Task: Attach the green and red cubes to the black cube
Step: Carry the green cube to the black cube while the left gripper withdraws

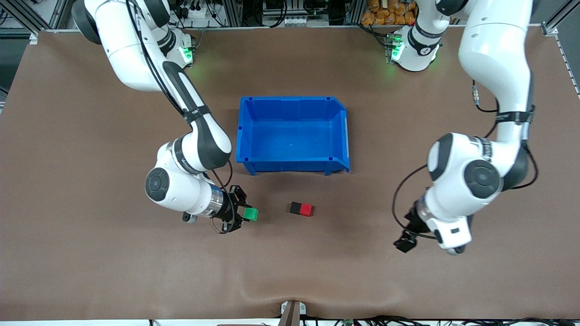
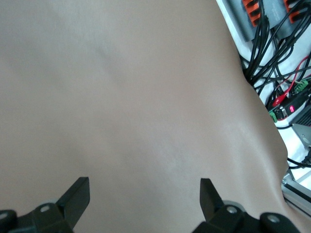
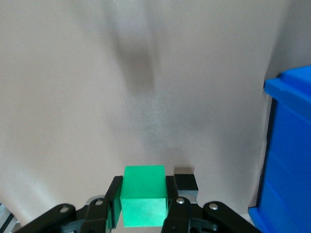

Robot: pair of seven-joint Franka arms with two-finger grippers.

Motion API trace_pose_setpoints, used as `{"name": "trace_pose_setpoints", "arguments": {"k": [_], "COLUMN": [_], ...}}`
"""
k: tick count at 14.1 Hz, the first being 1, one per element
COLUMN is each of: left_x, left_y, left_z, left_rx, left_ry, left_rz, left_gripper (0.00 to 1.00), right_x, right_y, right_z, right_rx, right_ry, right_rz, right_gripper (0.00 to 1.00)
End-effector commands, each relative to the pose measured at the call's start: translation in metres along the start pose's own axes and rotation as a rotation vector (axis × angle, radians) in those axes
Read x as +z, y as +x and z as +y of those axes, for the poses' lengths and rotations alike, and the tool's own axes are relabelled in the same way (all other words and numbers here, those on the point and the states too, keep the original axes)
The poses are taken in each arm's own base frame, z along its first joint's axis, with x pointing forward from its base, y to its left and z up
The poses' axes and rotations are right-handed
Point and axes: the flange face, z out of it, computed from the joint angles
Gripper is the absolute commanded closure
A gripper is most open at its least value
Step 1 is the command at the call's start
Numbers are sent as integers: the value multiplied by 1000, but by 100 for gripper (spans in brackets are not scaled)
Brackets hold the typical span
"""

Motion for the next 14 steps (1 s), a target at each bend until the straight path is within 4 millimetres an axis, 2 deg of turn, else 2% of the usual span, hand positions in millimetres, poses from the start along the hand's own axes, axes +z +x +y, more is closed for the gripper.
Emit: {"name": "trace_pose_setpoints", "arguments": {"k": [1, 3, 6, 7, 10, 13, 14], "left_x": [-41, -67, -103, -118, -152, -198, -206], "left_y": [31, 49, 32, 34, 20, 16, 14], "left_z": [-27, -55, -94, -114, -158, -182, -186], "left_rx": [94, 173, 325, 362, 490, 595, 642], "left_ry": [-9, -2, 20, 26, 52, 80, 89], "left_rz": [14, 21, 23, 30, 27, 11, 2], "left_gripper": [0, 0, 0, 0, 0, 0, 0], "right_x": [22, 44, 61, 65, 82, 97, 102], "right_y": [-14, -20, -28, -30, -34, -37, -37], "right_z": [1, 9, 20, 22, 32, 37, 40], "right_rx": [41, 49, 76, 85, 90, 83, 80], "right_ry": [23, 24, 22, 17, 4, 24, 19], "right_rz": [-16, -11, -6, -3, 8, 3, 8], "right_gripper": [100, 100, 100, 100, 100, 100, 100]}}
